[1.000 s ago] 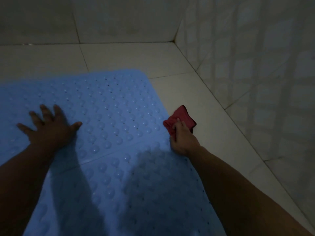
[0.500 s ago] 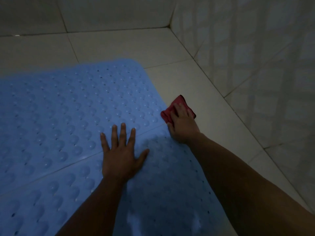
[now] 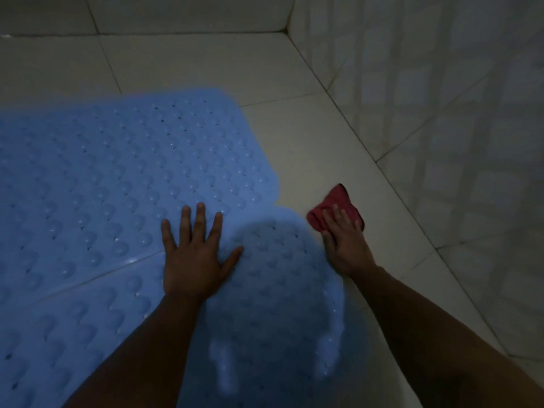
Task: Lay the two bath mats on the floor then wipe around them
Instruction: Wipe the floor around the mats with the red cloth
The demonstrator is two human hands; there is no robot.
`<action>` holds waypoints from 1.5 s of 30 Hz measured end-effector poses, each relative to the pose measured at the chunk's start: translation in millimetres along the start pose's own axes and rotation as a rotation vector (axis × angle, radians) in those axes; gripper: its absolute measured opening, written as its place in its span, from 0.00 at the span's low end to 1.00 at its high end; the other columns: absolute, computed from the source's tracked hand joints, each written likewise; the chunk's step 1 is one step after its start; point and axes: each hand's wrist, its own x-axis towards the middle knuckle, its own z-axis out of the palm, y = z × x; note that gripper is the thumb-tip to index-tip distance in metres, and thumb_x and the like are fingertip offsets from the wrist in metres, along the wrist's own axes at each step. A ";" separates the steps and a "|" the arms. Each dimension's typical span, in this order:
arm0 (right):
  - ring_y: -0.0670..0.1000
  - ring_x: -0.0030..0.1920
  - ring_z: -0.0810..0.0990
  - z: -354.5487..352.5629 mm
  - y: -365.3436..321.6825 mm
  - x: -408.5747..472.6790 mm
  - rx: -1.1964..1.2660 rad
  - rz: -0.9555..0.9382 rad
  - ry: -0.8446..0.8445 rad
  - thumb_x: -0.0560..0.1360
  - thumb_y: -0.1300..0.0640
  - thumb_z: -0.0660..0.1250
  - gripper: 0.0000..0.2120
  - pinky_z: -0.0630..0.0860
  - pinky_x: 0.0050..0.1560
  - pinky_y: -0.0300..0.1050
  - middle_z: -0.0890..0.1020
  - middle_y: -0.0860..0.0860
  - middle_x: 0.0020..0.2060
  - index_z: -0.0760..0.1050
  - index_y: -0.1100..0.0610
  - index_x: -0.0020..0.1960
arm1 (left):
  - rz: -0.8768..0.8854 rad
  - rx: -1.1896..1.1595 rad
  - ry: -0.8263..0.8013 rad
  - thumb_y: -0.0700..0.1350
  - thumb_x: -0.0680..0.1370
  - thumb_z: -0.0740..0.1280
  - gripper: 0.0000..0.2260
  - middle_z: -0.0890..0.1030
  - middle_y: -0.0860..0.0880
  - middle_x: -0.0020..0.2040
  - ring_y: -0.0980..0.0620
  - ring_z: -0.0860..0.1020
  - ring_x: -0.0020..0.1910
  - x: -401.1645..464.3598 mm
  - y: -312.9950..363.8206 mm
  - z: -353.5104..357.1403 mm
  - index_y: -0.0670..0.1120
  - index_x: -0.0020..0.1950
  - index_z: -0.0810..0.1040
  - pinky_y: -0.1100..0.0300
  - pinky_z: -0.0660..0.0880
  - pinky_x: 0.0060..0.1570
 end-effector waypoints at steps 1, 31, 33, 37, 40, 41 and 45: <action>0.55 0.81 0.52 1.4 11.1 -16.1 0.012 0.034 0.007 0.82 0.44 0.47 0.29 0.47 0.79 0.61 0.54 0.53 0.82 0.56 0.49 0.82 | 0.000 -0.007 0.004 0.72 0.80 0.51 0.38 0.53 0.41 0.84 0.37 0.49 0.83 0.2 1.3 -0.3 0.50 0.83 0.60 0.29 0.46 0.76; 0.58 0.82 0.44 20.7 67.9 -191.5 0.223 0.355 -0.150 0.85 0.54 0.57 0.26 0.44 0.78 0.68 0.45 0.55 0.82 0.56 0.50 0.82 | -0.093 -0.228 -0.176 0.71 0.75 0.54 0.38 0.56 0.43 0.84 0.36 0.50 0.83 -103.3 60.5 -57.6 0.52 0.79 0.68 0.26 0.47 0.75; 0.59 0.82 0.44 24.9 68.1 -213.4 0.221 0.377 -0.151 0.85 0.54 0.57 0.27 0.44 0.78 0.68 0.45 0.55 0.82 0.55 0.51 0.82 | -0.199 -0.275 -0.234 0.73 0.75 0.52 0.39 0.49 0.43 0.85 0.37 0.44 0.83 -161.0 79.9 -60.7 0.55 0.82 0.61 0.28 0.41 0.75; 0.61 0.82 0.42 37.9 40.8 -256.7 0.169 0.402 -0.197 0.85 0.52 0.53 0.28 0.44 0.78 0.69 0.44 0.58 0.82 0.50 0.54 0.83 | -0.575 -0.293 -0.474 0.80 0.71 0.45 0.47 0.30 0.43 0.82 0.38 0.30 0.80 -245.0 91.8 -62.6 0.57 0.84 0.38 0.26 0.36 0.74; 0.68 0.80 0.50 59.9 3.1 -295.6 0.078 0.413 -0.195 0.84 0.50 0.49 0.29 0.53 0.73 0.74 0.51 0.65 0.80 0.51 0.62 0.82 | -0.639 -0.289 -0.537 0.82 0.70 0.47 0.51 0.24 0.43 0.79 0.39 0.24 0.78 -268.2 92.5 -58.0 0.55 0.82 0.31 0.24 0.34 0.72; 0.69 0.79 0.54 67.1 -10.8 -306.1 0.072 0.435 -0.198 0.83 0.48 0.48 0.31 0.56 0.71 0.75 0.54 0.67 0.80 0.53 0.64 0.81 | -0.637 -0.299 -0.540 0.83 0.69 0.50 0.53 0.23 0.43 0.78 0.38 0.23 0.77 -269.0 94.4 -56.0 0.55 0.82 0.30 0.24 0.32 0.71; 0.71 0.75 0.62 87.5 -59.4 -336.0 0.049 0.475 -0.184 0.81 0.49 0.49 0.31 0.64 0.67 0.75 0.60 0.70 0.77 0.59 0.67 0.78 | -0.648 -0.333 -0.570 0.84 0.66 0.55 0.58 0.22 0.44 0.78 0.36 0.23 0.76 -262.9 96.5 -53.2 0.55 0.81 0.29 0.24 0.30 0.68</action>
